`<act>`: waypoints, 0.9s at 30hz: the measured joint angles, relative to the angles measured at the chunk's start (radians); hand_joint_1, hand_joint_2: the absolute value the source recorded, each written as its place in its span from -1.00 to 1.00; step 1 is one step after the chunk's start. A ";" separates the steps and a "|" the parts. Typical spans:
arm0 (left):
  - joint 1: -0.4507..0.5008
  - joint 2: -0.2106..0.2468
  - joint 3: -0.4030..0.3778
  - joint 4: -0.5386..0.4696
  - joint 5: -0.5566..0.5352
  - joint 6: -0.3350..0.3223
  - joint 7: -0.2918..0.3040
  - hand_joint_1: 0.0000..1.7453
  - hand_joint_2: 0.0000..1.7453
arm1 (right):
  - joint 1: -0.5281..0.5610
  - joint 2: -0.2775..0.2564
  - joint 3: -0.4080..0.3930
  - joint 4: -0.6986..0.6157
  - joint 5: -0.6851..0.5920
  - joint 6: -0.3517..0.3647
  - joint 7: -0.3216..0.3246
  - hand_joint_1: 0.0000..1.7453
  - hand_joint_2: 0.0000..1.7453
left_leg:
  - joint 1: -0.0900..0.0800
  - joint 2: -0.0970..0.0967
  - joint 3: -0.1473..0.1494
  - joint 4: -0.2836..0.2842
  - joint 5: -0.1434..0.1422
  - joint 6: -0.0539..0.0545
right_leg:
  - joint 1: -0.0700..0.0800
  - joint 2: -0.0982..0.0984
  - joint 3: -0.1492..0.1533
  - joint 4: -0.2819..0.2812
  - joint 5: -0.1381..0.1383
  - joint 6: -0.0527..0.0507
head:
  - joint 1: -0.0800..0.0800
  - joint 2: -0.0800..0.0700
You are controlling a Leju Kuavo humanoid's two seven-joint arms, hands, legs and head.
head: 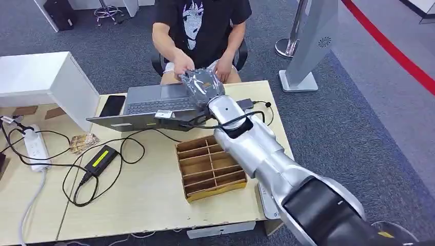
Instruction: Pass the card to the sensor for recognition and then transmit it.
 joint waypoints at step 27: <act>0.022 -0.008 0.079 0.002 0.102 0.029 0.011 -1.00 1.00 | 0.713 -0.192 -0.092 -0.945 -0.520 0.014 -0.403 -1.00 1.00 | 0.000 -0.003 -0.003 0.000 -0.004 0.002 | 0.000 -0.004 -0.001 -0.003 -0.003 0.003 | 0.000 0.000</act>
